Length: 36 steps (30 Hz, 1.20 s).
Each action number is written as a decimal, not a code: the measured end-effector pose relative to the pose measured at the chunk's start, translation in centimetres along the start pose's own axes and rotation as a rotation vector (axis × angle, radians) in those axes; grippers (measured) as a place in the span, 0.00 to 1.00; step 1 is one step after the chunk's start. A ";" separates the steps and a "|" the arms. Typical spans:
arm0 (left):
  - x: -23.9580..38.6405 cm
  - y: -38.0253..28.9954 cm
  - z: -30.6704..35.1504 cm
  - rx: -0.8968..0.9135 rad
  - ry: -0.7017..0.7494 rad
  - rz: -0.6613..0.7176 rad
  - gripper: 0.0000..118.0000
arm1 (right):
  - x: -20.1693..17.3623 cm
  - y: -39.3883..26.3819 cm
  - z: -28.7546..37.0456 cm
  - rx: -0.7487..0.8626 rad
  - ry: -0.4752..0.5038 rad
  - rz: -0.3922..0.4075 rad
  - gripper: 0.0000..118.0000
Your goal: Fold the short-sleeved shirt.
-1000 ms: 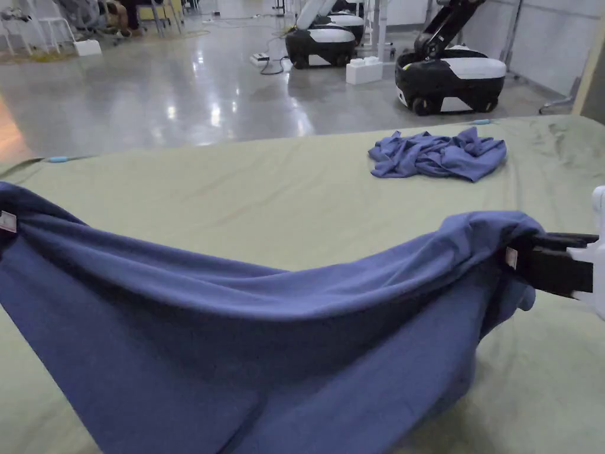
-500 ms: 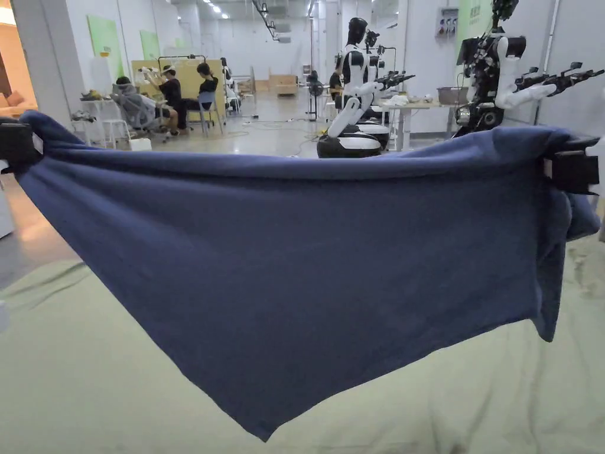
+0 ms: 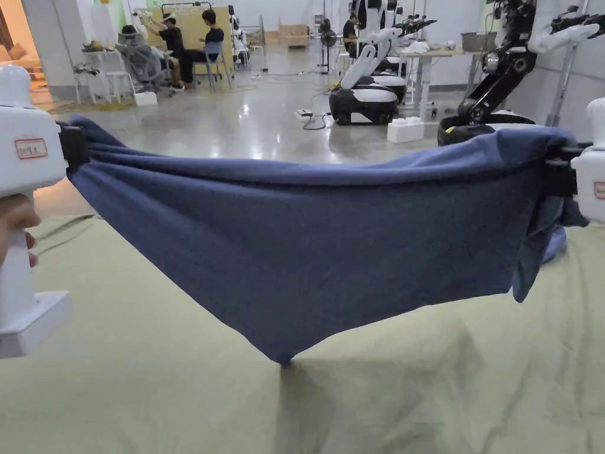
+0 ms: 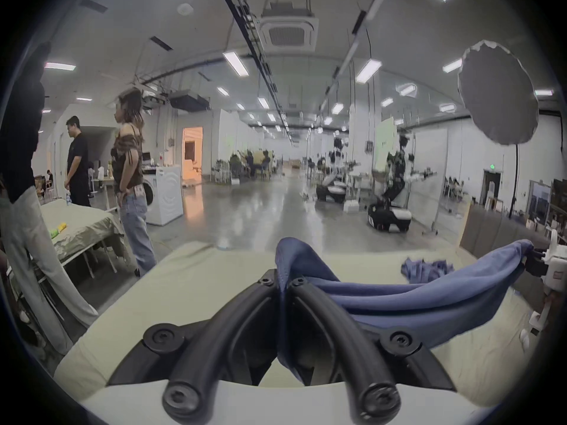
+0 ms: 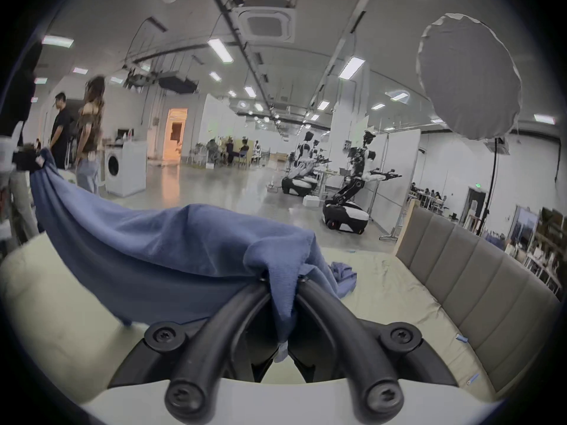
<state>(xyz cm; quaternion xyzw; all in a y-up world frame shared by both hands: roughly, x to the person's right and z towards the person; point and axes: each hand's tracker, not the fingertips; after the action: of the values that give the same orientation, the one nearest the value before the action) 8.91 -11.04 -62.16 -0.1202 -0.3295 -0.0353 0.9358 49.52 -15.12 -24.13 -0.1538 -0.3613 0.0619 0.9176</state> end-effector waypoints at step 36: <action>-3.8 -34.0 27.7 -0.412 -0.163 -0.071 1.00 | -3.4 -28.5 32.9 -0.368 0.033 -0.257 1.00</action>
<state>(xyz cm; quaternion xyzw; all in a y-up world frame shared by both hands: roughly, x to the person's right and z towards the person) -15.86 -37.20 -36.79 -0.2997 -0.3938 -0.1250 0.8599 24.61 -35.04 5.78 -0.2723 -0.3682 -0.1250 0.8801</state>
